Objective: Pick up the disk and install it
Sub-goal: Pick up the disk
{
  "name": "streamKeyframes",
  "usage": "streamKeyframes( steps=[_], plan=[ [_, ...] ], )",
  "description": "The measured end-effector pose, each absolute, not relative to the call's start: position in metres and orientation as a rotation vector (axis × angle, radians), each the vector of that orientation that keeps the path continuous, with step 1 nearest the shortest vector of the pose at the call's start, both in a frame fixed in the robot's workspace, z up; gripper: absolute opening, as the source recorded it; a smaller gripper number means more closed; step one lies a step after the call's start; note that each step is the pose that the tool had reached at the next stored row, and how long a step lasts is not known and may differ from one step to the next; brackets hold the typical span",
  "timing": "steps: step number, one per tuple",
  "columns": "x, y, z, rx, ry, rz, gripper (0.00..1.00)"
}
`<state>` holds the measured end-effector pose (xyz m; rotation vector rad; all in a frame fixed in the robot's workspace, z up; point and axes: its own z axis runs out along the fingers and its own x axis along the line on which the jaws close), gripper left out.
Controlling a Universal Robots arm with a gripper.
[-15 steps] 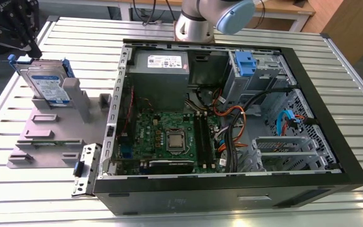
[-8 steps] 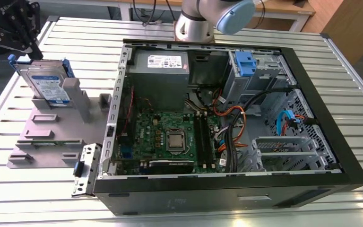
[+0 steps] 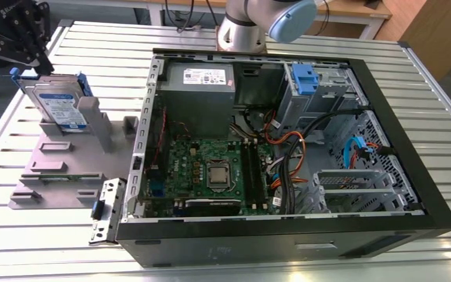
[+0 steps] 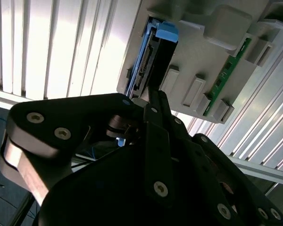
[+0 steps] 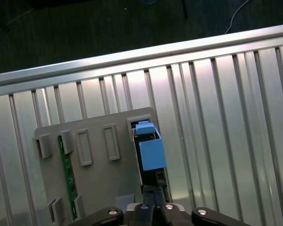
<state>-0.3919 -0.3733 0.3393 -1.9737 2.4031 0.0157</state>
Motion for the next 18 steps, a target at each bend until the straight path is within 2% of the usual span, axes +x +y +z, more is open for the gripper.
streamKeyframes(
  steps=[3,4,5,6,8,11,12,16,18],
  plan=[
    [-0.3919,-0.3733,0.3393,-1.974,2.403,0.016,0.29],
    [-0.3919,-0.3733,0.3393,-1.974,2.403,0.016,0.29],
    [-0.3919,-0.3733,0.3393,-1.974,2.403,0.016,0.35],
    [-0.3919,-0.3733,0.3393,-1.974,2.403,0.016,0.35],
    [-0.3919,-0.3733,0.3392,-1.974,2.403,0.016,0.47],
    [-0.3919,-0.3733,0.3392,-1.974,2.403,0.016,0.53],
    [-0.3920,-0.3733,0.3392,-1.974,2.403,0.016,0.59],
    [-0.3919,-0.3733,0.3391,-1.974,2.403,0.017,0.59],
    [-0.3918,-0.3733,0.3387,-1.979,2.410,0.045,0.59]
  ],
)
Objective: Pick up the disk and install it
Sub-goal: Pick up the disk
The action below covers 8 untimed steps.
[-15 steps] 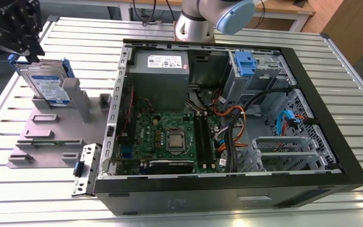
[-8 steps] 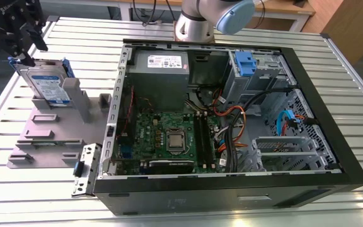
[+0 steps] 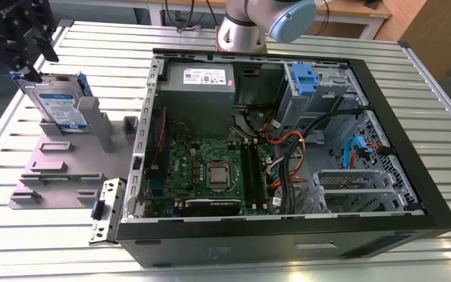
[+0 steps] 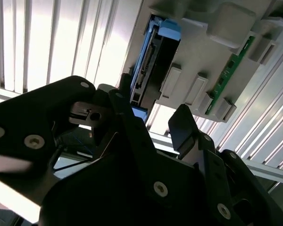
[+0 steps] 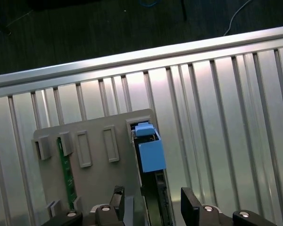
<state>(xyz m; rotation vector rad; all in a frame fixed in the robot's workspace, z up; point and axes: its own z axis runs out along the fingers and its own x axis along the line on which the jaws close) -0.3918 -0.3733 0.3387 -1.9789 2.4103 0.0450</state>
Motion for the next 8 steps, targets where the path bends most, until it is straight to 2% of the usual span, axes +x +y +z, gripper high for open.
streamKeyframes(
  steps=[2,8],
  plan=[
    [-0.3916,-0.3733,0.3385,-1.986,2.420,0.073,0.59],
    [-0.3915,-0.3733,0.3374,-1.995,2.415,0.075,0.59]
  ],
)
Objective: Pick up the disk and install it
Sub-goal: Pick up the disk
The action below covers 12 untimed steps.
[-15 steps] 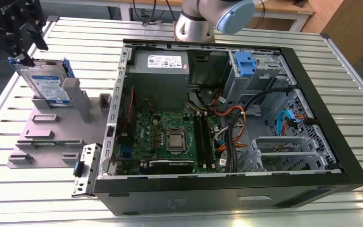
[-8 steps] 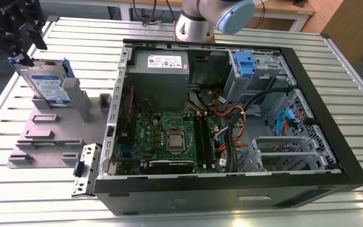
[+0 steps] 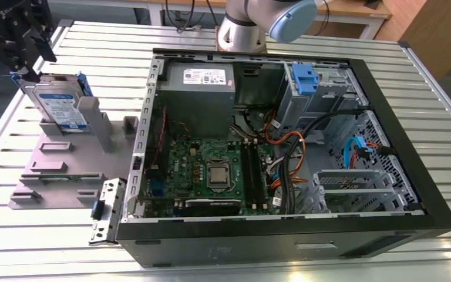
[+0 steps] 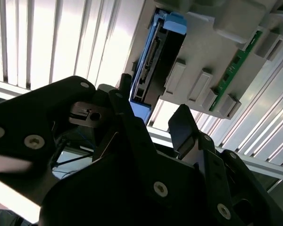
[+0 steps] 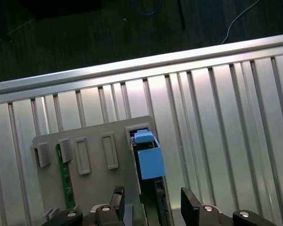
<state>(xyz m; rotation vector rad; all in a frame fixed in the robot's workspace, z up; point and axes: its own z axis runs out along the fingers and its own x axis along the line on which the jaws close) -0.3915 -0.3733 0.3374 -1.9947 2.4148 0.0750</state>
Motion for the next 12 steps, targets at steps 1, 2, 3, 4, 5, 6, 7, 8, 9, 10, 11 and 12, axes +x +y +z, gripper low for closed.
streamKeyframes(
  steps=[1,2,3,4,5,6,7,8,9,10,11,12],
  plan=[
    [-0.392,-0.373,0.337,-2.005,2.407,0.075,0.59],
    [-0.392,-0.373,0.336,-2.019,2.395,0.075,0.59],
    [-0.392,-0.373,0.335,-2.038,2.380,0.075,0.59],
    [-0.392,-0.373,0.334,-2.055,2.365,0.075,0.59],
    [-0.392,-0.373,0.333,-2.074,2.350,0.076,0.59],
    [-0.392,-0.373,0.332,-2.093,2.333,0.076,0.59],
    [-0.392,-0.373,0.331,-2.110,2.318,0.076,0.59],
    [-0.392,-0.373,0.330,-2.125,2.305,0.076,0.59],
    [-0.392,-0.373,0.328,-2.136,2.295,0.076,0.59],
    [-0.392,-0.373,0.327,-2.146,2.286,0.076,0.59],
    [-0.392,-0.373,0.325,-2.152,2.281,0.076,0.59],
    [-0.392,-0.373,0.323,-2.156,2.276,0.076,0.59]
  ],
)
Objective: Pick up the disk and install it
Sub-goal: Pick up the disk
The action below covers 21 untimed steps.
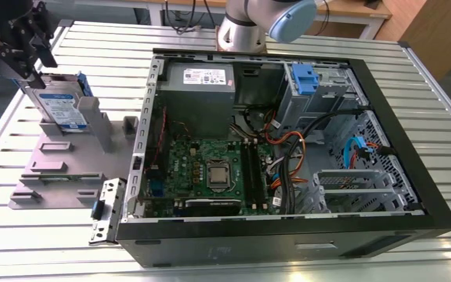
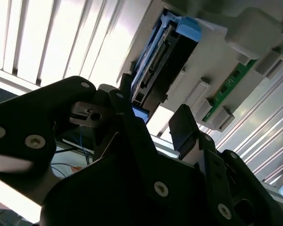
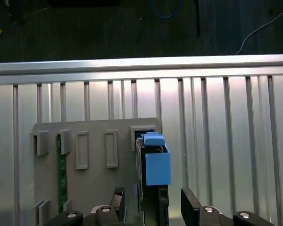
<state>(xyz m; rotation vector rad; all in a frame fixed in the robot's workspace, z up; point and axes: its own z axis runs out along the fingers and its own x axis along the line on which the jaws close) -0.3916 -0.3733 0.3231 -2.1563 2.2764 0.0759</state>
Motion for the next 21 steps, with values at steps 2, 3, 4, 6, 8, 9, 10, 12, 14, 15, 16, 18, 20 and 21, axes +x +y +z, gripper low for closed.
streamKeyframes(
  steps=[2,3,4,6,8,9,10,12,14,15,16,18,20,21],
  plan=[
    [-0.392,-0.373,0.320,-2.163,2.270,0.076,0.59],
    [-0.392,-0.373,0.318,-2.166,2.267,0.076,0.59],
    [-0.392,-0.373,0.316,-2.168,2.265,0.076,0.59],
    [-0.392,-0.373,0.312,-2.173,2.261,0.076,0.59],
    [-0.392,-0.373,0.309,-2.178,2.256,0.076,0.59],
    [-0.392,-0.373,0.307,-2.181,2.253,0.076,0.59],
    [-0.392,-0.373,0.307,-2.185,2.250,0.076,0.59],
    [-0.391,-0.373,0.307,-2.190,2.245,0.076,0.59],
    [-0.390,-0.372,0.306,-2.192,2.243,0.076,0.59],
    [-0.389,-0.372,0.306,-2.193,2.242,0.076,0.59],
    [-0.388,-0.372,0.306,-2.194,2.241,0.076,0.59],
    [-0.387,-0.372,0.305,-2.199,2.236,0.076,0.59],
    [-0.386,-0.371,0.304,-2.204,2.232,0.076,0.59],
    [-0.386,-0.371,0.302,-2.205,2.231,0.076,0.59]
  ],
)
